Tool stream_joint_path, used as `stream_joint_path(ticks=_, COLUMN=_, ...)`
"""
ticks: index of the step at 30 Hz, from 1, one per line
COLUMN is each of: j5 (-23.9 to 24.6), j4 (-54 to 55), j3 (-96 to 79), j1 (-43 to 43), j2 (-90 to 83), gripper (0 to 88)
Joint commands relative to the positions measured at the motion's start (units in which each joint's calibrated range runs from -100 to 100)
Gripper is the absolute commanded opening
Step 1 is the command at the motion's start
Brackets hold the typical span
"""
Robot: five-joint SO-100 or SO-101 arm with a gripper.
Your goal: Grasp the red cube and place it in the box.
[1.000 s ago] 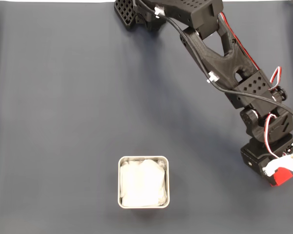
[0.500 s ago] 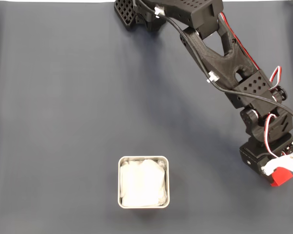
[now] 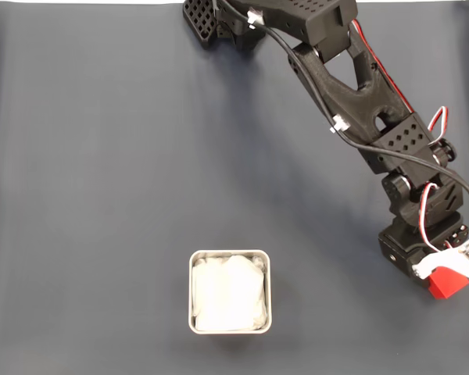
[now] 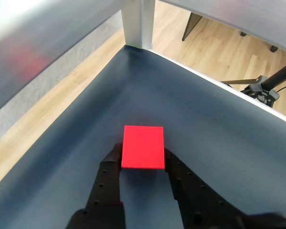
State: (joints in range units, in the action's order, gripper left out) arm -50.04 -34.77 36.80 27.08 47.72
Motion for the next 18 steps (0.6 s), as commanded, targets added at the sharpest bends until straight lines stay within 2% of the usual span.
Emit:
stream_joint_path(ticks=1, j5=-0.24, j4=-0.4, j3=0.15, j1=0.12, j2=-6.65, gripper=15.3)
stream_joint_path(ticks=18, j5=-0.39, j4=-2.2, j3=-3.31, j1=-1.01, j2=-13.66, gripper=13.3)
